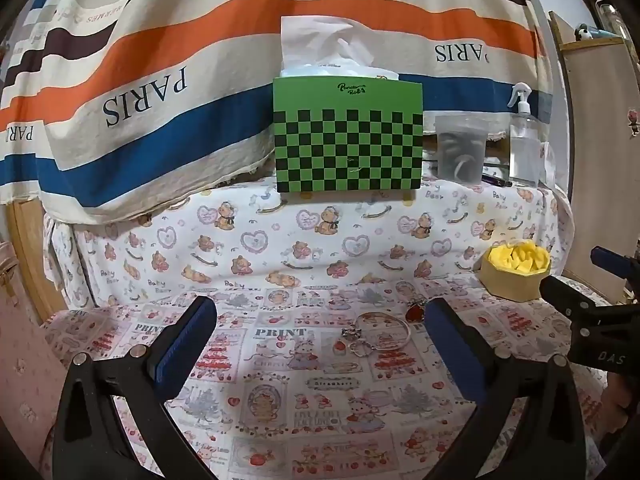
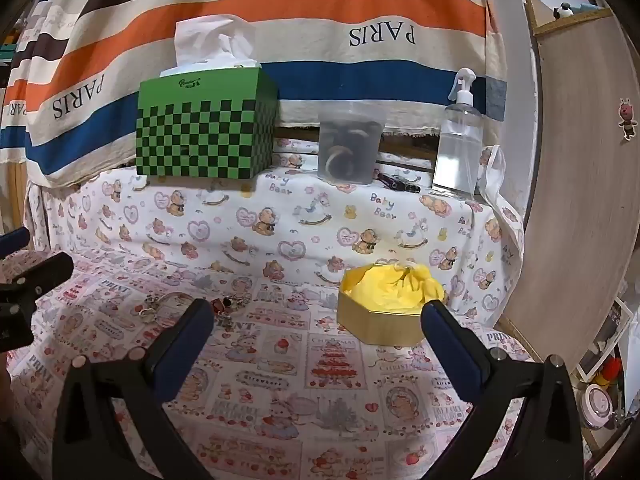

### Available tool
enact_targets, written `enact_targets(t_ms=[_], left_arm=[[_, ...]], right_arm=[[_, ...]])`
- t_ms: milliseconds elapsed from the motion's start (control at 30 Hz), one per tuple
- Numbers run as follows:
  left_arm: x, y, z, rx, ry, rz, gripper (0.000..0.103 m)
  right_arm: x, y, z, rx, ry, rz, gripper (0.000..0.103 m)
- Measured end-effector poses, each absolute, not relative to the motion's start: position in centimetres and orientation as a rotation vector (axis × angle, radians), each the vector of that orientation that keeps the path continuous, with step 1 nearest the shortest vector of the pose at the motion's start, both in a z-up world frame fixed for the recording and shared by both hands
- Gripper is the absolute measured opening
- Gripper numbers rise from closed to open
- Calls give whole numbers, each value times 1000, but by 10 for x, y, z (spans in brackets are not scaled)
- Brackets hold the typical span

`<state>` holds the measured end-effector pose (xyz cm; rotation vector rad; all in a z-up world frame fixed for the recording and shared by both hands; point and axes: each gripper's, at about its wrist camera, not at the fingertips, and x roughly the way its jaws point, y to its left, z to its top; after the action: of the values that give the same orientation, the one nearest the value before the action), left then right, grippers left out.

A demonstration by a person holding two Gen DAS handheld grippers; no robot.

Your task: Organize jewelry

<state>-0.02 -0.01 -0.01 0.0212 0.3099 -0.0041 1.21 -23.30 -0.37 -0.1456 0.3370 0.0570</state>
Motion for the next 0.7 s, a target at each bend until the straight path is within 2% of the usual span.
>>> enact_targets(t_ms=[700], left_arm=[[2,-3,-1,21,330,15,103]], right_arm=[[14,-232,-5,-147,358,54,103]])
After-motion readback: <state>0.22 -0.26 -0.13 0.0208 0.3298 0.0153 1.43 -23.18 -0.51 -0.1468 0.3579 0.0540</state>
